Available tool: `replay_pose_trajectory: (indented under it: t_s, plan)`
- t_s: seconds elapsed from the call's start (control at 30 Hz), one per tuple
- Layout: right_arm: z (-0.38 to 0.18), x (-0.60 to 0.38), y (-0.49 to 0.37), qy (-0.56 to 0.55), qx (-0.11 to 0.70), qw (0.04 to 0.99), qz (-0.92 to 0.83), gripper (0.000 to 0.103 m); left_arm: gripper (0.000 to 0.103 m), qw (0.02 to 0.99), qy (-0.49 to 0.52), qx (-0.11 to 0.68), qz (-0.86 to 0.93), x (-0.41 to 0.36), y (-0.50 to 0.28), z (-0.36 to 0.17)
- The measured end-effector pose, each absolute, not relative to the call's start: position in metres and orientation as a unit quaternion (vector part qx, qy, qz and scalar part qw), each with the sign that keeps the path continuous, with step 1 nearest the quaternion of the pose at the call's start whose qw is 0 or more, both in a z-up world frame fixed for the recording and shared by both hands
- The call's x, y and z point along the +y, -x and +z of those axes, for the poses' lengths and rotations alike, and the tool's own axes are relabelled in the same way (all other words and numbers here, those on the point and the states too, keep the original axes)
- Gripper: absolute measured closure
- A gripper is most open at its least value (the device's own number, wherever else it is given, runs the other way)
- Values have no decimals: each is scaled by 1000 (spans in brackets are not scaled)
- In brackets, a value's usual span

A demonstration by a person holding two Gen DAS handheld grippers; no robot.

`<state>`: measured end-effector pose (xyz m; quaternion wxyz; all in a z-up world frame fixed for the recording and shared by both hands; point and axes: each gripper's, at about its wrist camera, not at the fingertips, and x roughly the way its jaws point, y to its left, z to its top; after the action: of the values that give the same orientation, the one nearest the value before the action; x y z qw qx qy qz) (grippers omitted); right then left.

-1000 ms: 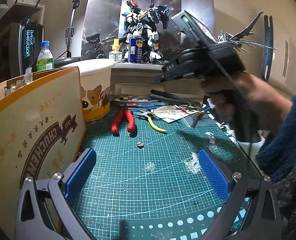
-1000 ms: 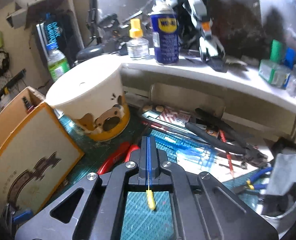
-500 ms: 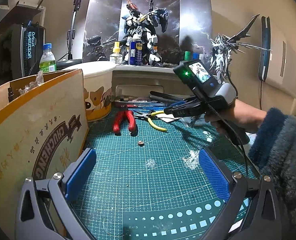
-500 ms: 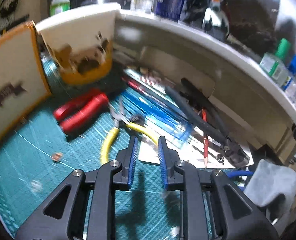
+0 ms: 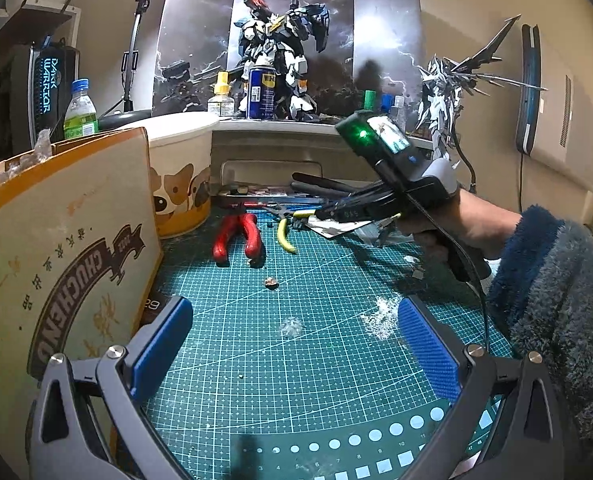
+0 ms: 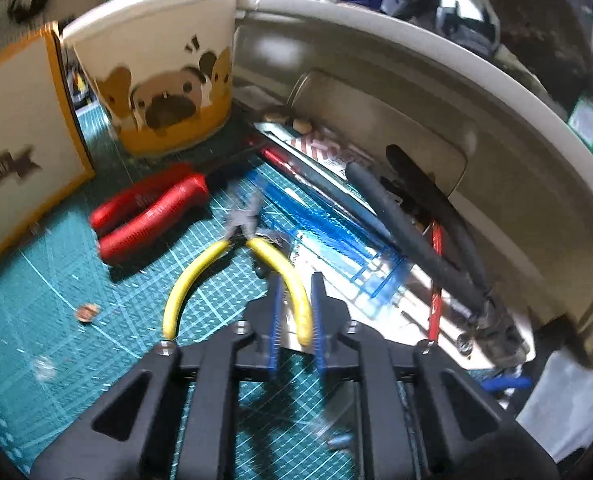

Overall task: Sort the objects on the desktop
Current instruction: 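Close the right tool on the yellow pliers jaws and lift, then carry the yellow pliers with the right tool and drop them on the mat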

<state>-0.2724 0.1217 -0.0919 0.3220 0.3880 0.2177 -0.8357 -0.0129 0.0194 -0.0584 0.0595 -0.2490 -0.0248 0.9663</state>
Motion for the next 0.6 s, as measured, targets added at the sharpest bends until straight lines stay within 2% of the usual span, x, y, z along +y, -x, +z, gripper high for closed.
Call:
replay_pose_trajectory:
  t_s: [0.33, 0.43, 0.47, 0.6]
  plan:
    - [-41, 145, 236, -366, 125, 316, -866, 95, 0, 66, 242, -26, 968, 22, -1, -54]
    - [-21, 148, 212, -358, 112, 314, -872, 97, 0, 71, 236, -28, 969, 22, -10, -51]
    - [-14, 147, 202, -357, 109, 314, -873, 102, 0, 73, 234, -29, 969, 22, -12, -50]
    - [7, 144, 164, -351, 115, 313, -875, 103, 0, 79, 230, -30, 970, 21, -25, -47]
